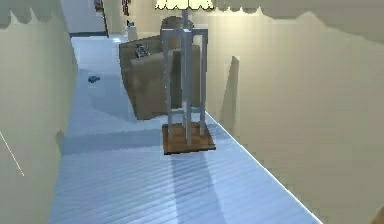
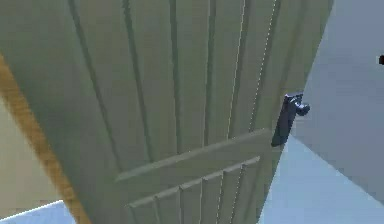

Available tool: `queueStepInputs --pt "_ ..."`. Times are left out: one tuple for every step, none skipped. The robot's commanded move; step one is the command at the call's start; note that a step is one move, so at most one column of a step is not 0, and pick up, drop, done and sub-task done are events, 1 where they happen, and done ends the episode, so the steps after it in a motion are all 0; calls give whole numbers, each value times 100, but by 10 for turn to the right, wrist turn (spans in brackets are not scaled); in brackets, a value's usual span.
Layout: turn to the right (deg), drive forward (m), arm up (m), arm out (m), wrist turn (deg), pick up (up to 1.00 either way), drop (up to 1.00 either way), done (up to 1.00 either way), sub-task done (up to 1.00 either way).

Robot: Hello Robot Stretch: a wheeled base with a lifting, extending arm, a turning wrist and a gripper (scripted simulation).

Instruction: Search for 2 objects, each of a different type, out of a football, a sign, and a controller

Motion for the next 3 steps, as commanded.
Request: queueStepInputs --pt "0 30 0 0 0 0 0 0 0" --pt "-240 0 0 0 0 0 0 0 0" --pt "0 100 0 0 0 0 0 0 0"
